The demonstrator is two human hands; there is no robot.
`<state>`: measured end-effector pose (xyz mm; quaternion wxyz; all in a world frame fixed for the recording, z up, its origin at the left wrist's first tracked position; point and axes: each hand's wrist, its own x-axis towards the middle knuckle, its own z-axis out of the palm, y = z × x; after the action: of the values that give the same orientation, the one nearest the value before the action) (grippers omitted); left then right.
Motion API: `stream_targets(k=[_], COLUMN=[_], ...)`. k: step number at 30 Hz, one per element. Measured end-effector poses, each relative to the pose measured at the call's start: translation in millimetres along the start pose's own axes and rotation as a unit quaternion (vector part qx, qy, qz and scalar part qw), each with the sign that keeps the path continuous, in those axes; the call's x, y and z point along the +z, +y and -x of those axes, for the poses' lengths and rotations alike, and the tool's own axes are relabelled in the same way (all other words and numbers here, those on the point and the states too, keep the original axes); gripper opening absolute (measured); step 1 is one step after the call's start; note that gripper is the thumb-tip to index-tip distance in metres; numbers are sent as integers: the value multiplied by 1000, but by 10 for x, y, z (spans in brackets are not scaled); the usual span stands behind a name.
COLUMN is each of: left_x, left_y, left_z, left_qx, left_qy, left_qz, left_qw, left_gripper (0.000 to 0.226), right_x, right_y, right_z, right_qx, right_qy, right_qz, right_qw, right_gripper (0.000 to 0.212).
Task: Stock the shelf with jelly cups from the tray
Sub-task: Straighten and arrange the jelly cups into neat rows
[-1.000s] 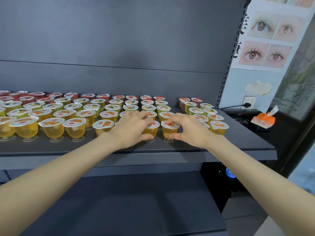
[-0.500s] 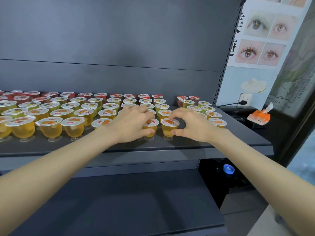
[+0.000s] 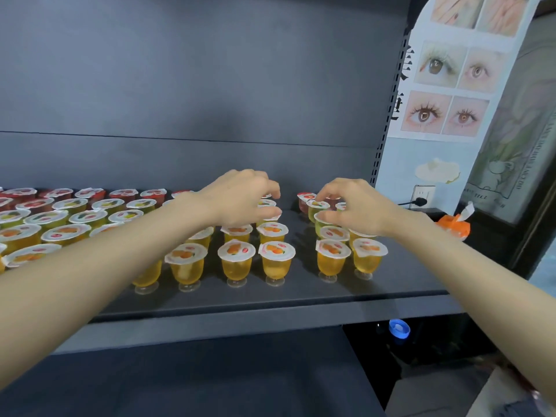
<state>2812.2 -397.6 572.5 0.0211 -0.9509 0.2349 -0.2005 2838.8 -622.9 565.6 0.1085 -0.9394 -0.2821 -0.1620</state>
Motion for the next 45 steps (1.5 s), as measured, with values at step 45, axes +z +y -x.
stream_targets(k=[45], left_x=[1349], left_y=[-491], left_z=[-2320], left_qx=[-140], left_qy=[-152], left_qz=[175], left_qw=[963], left_gripper=[43], right_x=[907], right_y=[1926], right_z=[-1776], right_qx=[-16], right_qy=[-105], right_qz=[-133], right_qw=[985], right_gripper=[31])
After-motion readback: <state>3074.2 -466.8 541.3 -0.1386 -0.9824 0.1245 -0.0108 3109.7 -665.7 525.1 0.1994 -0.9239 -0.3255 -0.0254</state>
